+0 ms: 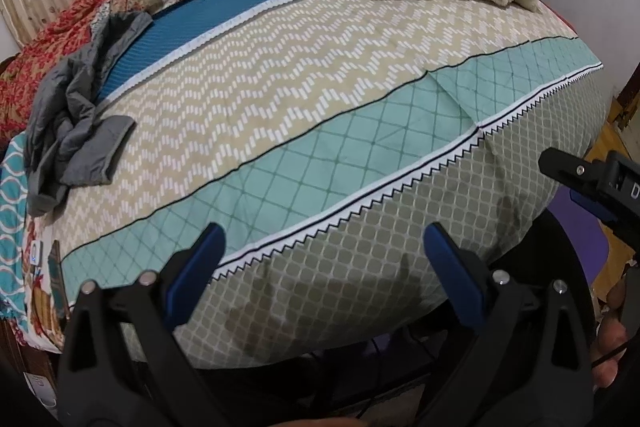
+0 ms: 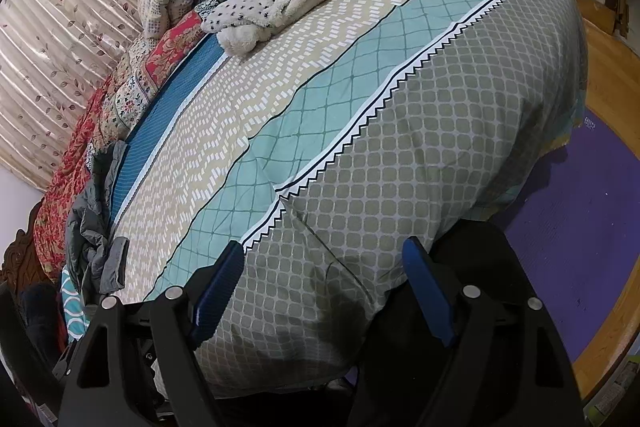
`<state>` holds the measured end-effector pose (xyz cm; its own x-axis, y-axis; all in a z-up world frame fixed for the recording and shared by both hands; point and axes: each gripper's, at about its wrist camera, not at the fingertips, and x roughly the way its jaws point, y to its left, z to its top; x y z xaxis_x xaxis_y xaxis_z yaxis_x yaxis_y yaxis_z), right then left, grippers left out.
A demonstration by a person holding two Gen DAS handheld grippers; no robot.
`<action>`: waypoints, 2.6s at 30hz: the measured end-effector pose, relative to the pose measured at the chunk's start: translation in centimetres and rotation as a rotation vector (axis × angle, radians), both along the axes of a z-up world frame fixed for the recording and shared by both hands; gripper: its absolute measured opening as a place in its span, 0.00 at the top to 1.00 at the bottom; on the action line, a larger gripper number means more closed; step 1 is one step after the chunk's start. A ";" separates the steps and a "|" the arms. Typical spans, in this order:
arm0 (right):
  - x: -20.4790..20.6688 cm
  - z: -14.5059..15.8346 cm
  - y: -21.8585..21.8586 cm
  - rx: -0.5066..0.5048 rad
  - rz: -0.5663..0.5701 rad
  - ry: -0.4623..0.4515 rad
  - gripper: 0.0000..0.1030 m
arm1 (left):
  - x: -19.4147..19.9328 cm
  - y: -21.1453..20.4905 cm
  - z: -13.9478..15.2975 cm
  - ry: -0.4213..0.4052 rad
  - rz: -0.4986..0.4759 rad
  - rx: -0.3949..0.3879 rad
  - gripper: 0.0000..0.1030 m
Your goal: Fold large clothes
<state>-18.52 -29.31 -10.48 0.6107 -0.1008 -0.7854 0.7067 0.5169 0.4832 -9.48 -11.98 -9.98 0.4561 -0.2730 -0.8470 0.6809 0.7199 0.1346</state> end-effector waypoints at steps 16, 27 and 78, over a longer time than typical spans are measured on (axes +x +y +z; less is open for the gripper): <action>0.3 0.9 0.8 -0.042 0.024 -0.010 0.79 | 0.4 0.1 -0.4 0.016 0.004 0.017 0.07; 0.7 0.8 0.5 -0.035 0.032 -0.004 0.79 | 0.6 0.2 -0.6 0.023 0.008 0.020 0.07; 0.6 0.5 0.2 -0.023 0.035 -0.003 0.79 | 0.6 0.5 -1.0 0.030 0.015 0.019 0.07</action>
<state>-17.90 -29.06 -9.99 0.6167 -0.0975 -0.7811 0.6865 0.5521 0.4731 -8.91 -11.48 -10.96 0.4342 -0.2497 -0.8655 0.6740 0.7275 0.1283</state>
